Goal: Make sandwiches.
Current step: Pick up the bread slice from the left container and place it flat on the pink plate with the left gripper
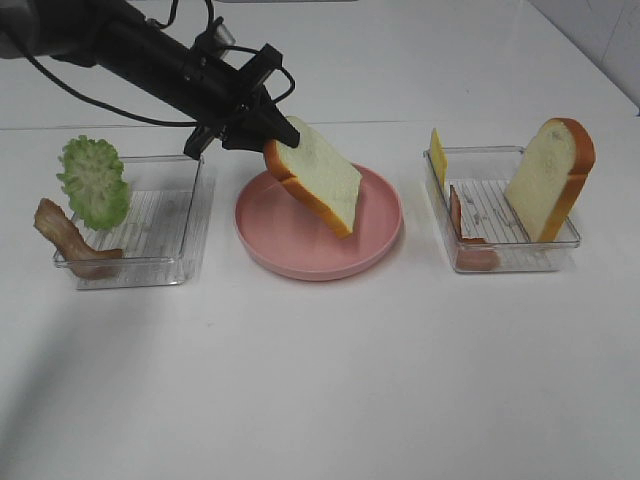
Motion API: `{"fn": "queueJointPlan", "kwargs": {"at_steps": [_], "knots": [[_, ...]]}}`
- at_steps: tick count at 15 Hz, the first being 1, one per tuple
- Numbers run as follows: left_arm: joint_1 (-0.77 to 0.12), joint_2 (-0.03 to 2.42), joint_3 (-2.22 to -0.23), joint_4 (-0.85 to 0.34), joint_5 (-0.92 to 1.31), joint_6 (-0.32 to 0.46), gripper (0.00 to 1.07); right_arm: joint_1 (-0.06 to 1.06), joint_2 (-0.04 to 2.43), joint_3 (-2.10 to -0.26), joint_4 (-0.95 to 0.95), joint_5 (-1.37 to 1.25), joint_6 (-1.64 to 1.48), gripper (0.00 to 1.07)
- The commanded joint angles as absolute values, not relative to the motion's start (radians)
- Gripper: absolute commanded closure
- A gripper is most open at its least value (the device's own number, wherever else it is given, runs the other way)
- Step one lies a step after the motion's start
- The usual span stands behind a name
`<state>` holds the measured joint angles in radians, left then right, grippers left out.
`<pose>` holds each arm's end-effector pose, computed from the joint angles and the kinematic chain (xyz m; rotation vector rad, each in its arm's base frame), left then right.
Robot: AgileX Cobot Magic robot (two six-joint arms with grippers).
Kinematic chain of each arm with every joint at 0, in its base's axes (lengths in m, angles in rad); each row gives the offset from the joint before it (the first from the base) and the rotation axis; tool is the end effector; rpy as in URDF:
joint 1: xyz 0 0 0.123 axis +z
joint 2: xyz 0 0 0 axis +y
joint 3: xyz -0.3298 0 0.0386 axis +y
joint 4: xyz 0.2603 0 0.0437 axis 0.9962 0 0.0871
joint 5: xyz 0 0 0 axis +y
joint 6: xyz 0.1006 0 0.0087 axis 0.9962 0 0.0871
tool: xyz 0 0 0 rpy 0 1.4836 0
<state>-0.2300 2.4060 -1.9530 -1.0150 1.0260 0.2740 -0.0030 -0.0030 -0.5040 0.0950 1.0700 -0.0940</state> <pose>0.5247 -0.1982 0.1798 0.0300 2.6686 -1.2942 -0.0341 0.0085 0.2792 -0.0982 2.0410 0.0531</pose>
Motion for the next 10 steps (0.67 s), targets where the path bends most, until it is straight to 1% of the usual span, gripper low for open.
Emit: {"fn": "queueJointPlan", "kwargs": {"at_steps": [1,3,5,7,9,10], "knots": [[-0.251,2.438,-1.952,-1.071,0.986,0.296,1.07,-0.010,-0.017,-0.502,0.099,1.061,-0.092,0.25],[-0.268,2.454,-1.952,-1.073,0.963,0.311,1.07,-0.010,-0.017,-0.502,0.099,1.061,-0.092,0.25],[-0.276,2.467,-1.952,-1.070,0.951,0.310,1.07,-0.010,-0.017,-0.502,0.099,1.061,-0.092,0.25],[-0.276,2.470,-1.952,-1.038,0.953,0.305,1.06,-0.010,-0.017,-0.502,0.099,1.061,-0.092,0.25],[-0.276,2.470,-1.952,-1.034,0.957,0.305,0.88,-0.010,-0.017,-0.502,0.099,1.061,-0.092,0.25],[-0.276,2.468,-1.952,-1.034,0.957,0.305,0.75,-0.010,-0.017,-0.502,0.099,1.061,-0.092,0.25]]}}
